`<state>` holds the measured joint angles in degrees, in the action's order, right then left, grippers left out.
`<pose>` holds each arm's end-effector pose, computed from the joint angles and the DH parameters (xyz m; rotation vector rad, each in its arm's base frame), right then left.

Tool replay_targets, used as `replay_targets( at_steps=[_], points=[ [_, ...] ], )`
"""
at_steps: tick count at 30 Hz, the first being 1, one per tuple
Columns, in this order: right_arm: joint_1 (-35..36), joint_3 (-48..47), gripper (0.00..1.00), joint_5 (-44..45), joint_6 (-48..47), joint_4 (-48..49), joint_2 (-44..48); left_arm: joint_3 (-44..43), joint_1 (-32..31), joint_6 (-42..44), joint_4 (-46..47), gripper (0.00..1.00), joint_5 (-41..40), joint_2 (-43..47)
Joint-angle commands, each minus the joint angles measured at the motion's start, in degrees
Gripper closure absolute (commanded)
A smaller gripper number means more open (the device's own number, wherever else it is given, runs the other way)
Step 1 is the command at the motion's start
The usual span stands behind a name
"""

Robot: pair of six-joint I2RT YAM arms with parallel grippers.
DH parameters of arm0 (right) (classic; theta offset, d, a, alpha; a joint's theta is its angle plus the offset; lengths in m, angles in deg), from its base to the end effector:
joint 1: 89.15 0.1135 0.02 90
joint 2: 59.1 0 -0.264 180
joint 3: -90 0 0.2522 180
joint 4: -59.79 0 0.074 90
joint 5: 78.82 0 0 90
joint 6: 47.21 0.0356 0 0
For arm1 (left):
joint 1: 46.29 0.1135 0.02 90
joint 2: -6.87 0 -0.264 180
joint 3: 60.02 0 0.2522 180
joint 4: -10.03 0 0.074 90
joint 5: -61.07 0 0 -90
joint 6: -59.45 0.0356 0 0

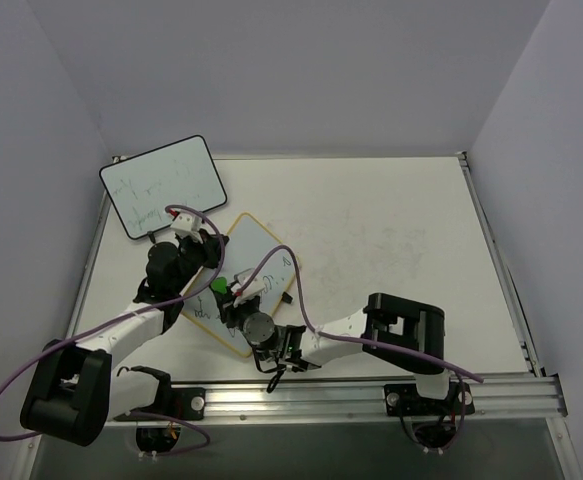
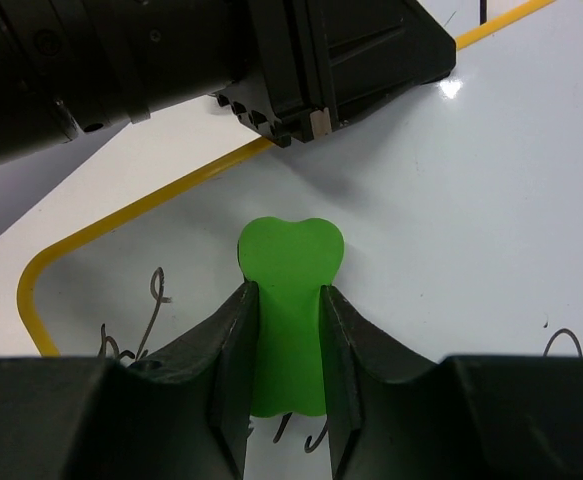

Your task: Erase the whiteboard

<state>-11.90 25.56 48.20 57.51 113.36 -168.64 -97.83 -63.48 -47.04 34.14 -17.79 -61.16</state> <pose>0.1065 0.3733 0.1987 -0.2633 1.4870 0.8468 0.2344 -0.0797 0.2198 0.1598 1.7041 -0.6031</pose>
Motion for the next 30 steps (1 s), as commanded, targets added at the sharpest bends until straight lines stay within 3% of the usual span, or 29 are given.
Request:
replay_targets(
  at_steps=[1, 21, 30],
  points=[
    [1.7, -2.0, 1.00, -6.5, -3.4, -13.7, -5.7, -1.8, -2.9, -2.4, 0.9, 0.98, 6.4, 2.2],
    [8.3, -6.5, 1.00, -9.7, -7.3, -17.9, -7.4, -3.1, -3.4, -2.3, 0.5, 0.98, 6.3, 1.2],
    [8.3, -3.4, 1.00, -7.8, -5.9, -19.2, -5.9, -3.4, -3.6, -2.0, -0.3, 0.98, 5.1, 1.3]
  ],
)
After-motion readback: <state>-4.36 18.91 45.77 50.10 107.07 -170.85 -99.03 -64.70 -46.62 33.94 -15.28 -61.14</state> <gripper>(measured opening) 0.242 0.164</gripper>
